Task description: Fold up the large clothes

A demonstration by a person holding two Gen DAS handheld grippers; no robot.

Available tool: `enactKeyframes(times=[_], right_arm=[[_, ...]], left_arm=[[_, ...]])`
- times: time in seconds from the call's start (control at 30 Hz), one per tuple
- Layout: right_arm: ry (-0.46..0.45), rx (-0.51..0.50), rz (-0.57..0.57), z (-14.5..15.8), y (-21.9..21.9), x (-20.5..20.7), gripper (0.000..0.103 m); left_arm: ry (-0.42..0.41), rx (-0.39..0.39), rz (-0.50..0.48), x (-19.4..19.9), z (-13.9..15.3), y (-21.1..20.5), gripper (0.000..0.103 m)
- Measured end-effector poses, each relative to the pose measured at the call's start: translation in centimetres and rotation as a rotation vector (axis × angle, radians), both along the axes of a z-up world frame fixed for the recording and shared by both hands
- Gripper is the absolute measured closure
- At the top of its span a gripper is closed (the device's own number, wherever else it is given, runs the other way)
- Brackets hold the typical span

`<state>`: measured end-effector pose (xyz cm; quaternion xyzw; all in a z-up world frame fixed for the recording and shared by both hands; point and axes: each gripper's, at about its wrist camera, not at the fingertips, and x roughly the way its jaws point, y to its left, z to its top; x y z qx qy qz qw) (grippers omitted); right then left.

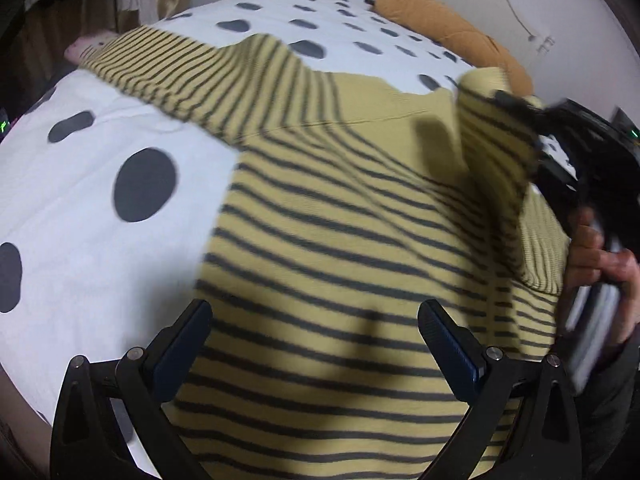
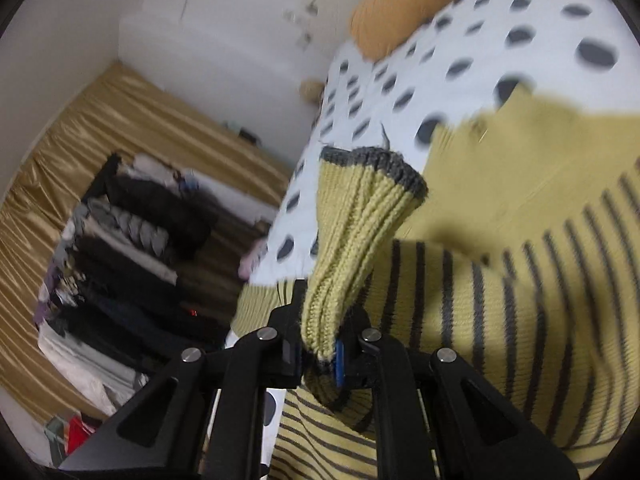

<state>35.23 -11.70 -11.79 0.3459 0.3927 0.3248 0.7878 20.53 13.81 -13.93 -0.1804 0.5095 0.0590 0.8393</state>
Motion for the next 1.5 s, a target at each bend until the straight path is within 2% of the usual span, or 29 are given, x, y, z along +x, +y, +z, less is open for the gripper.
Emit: enactKeyframes(times=[0.07,0.13,0.2,0.27,0.33,0.37,0.43,0.53,0.6,0.7,0.77,0.87,1.0,1.03,1.07,1.1,1.13,1.17,1.33,1.5], right_arm=[[0.022,-0.081,0.016,-1.9,4.3,0.6,0.091],[0.075,-0.194,0.047,-4.4,7.6,1.2,0.079],[0.155,-0.267,0.113,-5.9,8.6,1.8,0.074],[0.105,-0.285,0.124,-5.0,8.0,0.9,0.068],[0.064,-0.286,0.102,-3.3,5.7,-0.4,0.043],[0.036,-0.265,0.084,-2.3,3.8,-1.3,0.04],[-0.014,-0.171,0.055,-1.2,0.0,-3.2,0.04],[0.02,-0.135,-0.056,-0.4,-6.1,-5.1,0.037],[0.045,-0.13,-0.129,-0.7,-10.7,-6.2,0.037],[0.079,-0.137,-0.243,-1.5,-16.6,-7.5,0.037],[0.097,-0.103,-0.284,-2.0,-19.3,-8.3,0.037],[0.128,-0.054,-0.308,-2.9,-20.8,-8.6,0.037],[0.136,-0.046,-0.28,-3.5,-21.1,-8.5,0.037],[0.134,-0.056,-0.277,-3.4,-20.9,-8.5,0.037],[0.13,-0.065,-0.277,-3.3,-20.4,-8.4,0.036],[0.126,-0.071,-0.277,-3.2,-20.2,-8.4,0.037],[0.128,-0.076,-0.276,-3.1,-20.1,-8.4,0.037],[0.131,-0.086,-0.276,-3.0,-20.1,-8.3,0.037],[0.104,-0.14,-0.295,-2.4,-20.4,-8.4,0.037],[0.083,-0.181,-0.36,-1.9,-21.7,-8.9,0.037]], left_arm=[[0.006,0.012,0.005,-0.2,-0.5,1.3,0.0],[0.01,0.013,0.008,-0.5,-1.1,2.6,0.0],[0.006,0.003,0.012,-0.6,-1.5,3.7,0.0],[-0.008,-0.005,0.021,-0.4,-1.7,4.5,0.0],[-0.008,-0.015,0.031,0.4,-1.7,4.8,0.0],[-0.019,-0.026,0.033,0.8,-1.5,4.6,0.0],[-0.045,-0.046,0.026,1.7,-0.9,3.8,0.0],[-0.08,-0.1,-0.037,4.3,-0.4,2.2,0.0],[-0.103,-0.207,-0.081,5.6,-0.4,1.0,0.003],[-0.114,-0.368,-0.08,7.6,-0.5,-0.2,0.004],[-0.101,-0.414,-0.083,9.1,-0.9,-1.1,0.004],[-0.045,-0.326,-0.041,11.8,-2.1,-1.8,0.005],[-0.038,-0.285,0.027,13.8,-3.1,-1.0,0.008],[-0.047,-0.267,0.04,14.2,-3.1,-0.9,0.011],[-0.056,-0.224,0.05,14.5,-2.9,-0.9,0.028],[-0.049,-0.151,0.056,14.8,-2.8,-1.1,0.064],[-0.034,-0.079,0.053,15.2,-2.9,-1.3,0.087],[-0.024,-0.052,0.042,15.3,-3.2,-1.5,0.093],[-0.099,-0.106,0.053,14.6,-2.9,-0.8,0.094],[-0.333,-0.058,-0.057,14.1,2.7,-2.0,0.095]])
